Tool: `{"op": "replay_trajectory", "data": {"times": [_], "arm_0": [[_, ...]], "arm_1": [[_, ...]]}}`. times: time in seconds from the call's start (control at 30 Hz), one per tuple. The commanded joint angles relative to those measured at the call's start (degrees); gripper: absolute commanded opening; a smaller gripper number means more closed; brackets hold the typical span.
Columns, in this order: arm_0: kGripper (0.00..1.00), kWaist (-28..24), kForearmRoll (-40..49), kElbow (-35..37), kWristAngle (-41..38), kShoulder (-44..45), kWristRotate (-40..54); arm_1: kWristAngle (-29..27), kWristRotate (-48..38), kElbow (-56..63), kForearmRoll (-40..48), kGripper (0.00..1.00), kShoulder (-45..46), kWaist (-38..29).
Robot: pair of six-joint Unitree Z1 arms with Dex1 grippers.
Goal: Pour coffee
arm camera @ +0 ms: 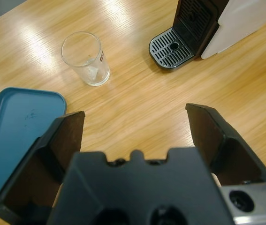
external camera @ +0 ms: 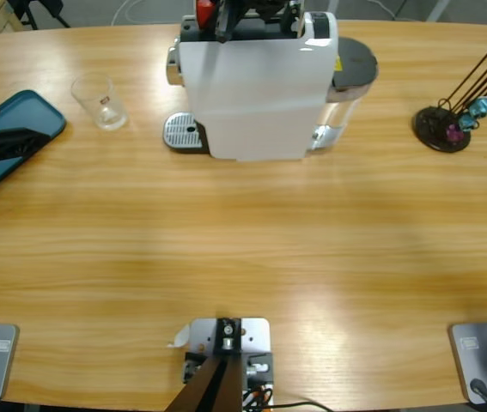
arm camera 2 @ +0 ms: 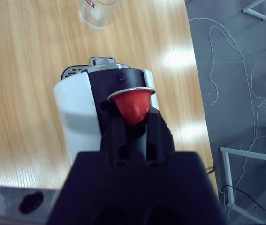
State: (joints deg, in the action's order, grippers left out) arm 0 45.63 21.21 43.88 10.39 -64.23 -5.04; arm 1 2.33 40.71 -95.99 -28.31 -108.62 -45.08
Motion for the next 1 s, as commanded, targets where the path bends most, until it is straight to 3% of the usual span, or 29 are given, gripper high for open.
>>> {"op": "replay_trajectory", "data": {"times": [0.03, 0.07, 0.17, 0.23, 0.4, 0.47, 0.77, 0.8, 0.83, 0.87, 0.93, 0.97, 1.0], "arm_0": [[0.931, 0.2, -0.6, -1.9, 0.2, -0.5, -0.7], [0.931, 0.2, -0.6, -1.9, 0.2, -0.5, -0.7], [0.931, 0.2, -0.6, -1.9, 0.2, -0.5, -0.7], [0.931, 0.2, -0.6, -1.9, 0.2, -0.5, -0.7], [0.931, 0.2, -0.6, -2.0, 0.2, -0.5, -0.7], [0.931, 0.2, -0.6, -2.0, 0.2, -0.5, -0.7], [0.931, 0.2, -0.6, -1.9, 0.1, -0.6, -0.7], [0.931, 0.2, -0.6, -2.0, 0.1, -0.6, -0.7], [0.931, 0.2, -0.6, -2.0, 0.1, -0.6, -0.7], [0.931, 0.2, -0.6, -2.0, 0.1, -0.6, -0.7], [0.931, 0.2, -0.6, -1.9, 0.1, -0.6, -0.7], [0.931, 0.2, -0.6, -2.0, 0.1, -0.5, -0.7], [0.931, 0.2, -0.6, -2.0, 0.0, -0.6, -0.7]], "arm_1": [[-0.7, -1.1, 0.1, -4.0, 0.0, -3.5, -1.1], [-0.7, -1.5, -0.4, -4.9, 0.002, -3.7, -1.1], [-0.3, -2.1, -3.0, -9.6, 0.334, -4.8, -1.1], [0.2, -2.1, -4.0, -11.1, 0.401, -5.2, -1.1], [1.6, -2.3, -5.6, -12.9, 0.42, -6.2, -1.1], [1.8, -2.6, -6.2, -13.4, 0.48, -6.5, -1.1], [1.1, -5.6, -8.9, -13.8, 0.489, -4.1, -2.5], [1.2, -6.5, -9.5, -13.8, 0.51, -3.1, -2.8], [1.6, -7.3, -9.9, -13.8, 0.614, -1.7, -3.2], [2.0, -8.1, -10.3, -13.5, 0.653, -0.1, -3.5], [2.4, -9.5, -11.1, -13.4, 0.612, 3.6, -4.4], [1.9, -10.4, -11.4, -13.6, 0.488, 5.2, -4.7], [1.7, -11.4, -11.9, -13.7, 0.289, 6.8, -4.8]]}}
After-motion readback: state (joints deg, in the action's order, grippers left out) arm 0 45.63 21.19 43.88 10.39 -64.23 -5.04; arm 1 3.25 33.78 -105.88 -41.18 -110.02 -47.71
